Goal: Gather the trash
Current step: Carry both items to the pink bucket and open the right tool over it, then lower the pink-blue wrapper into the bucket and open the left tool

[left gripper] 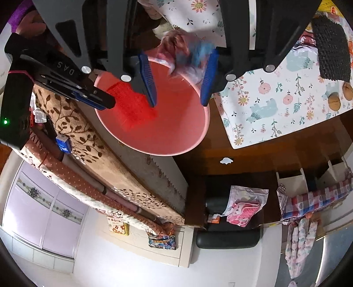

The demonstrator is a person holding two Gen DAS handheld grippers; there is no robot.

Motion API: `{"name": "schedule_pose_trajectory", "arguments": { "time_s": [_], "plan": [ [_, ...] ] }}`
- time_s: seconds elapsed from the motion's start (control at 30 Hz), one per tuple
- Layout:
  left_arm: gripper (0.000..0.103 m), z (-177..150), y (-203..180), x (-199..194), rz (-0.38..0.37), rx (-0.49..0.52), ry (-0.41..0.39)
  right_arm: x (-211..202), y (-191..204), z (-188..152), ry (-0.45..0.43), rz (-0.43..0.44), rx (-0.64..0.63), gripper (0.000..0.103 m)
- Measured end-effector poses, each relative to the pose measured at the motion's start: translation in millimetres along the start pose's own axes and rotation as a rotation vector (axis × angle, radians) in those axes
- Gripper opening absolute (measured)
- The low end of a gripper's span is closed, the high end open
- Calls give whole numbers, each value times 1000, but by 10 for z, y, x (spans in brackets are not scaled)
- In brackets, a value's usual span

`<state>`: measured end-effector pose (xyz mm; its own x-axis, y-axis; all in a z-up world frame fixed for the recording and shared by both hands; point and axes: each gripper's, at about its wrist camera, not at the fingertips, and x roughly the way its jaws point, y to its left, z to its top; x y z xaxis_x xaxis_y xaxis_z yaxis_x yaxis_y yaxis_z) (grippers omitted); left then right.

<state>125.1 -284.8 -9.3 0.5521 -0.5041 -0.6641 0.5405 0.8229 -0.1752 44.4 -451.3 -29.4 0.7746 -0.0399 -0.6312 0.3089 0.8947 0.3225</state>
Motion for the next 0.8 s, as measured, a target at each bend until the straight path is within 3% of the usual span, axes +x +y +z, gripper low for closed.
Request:
{"name": "schedule_pose_trajectory", "arguments": {
  "time_s": [0.27,0.4,0.5,0.7,0.8],
  "plan": [
    [40,17,114,-183,-1,-11,-41,-110,22,-87,-15,-13,2,27],
    [41,-58,277,-279,9,-33,-29,-158,72,-145,-13,5,-15,27],
    [44,-137,376,-379,-25,-54,5,-170,122,-171,-3,20,-28,27],
    [50,-410,236,-576,-154,54,85,-179,184,-196,3,29,-41,27],
    [50,-530,128,-609,-159,132,103,-181,197,-200,7,26,-40,27]
  ]
}}
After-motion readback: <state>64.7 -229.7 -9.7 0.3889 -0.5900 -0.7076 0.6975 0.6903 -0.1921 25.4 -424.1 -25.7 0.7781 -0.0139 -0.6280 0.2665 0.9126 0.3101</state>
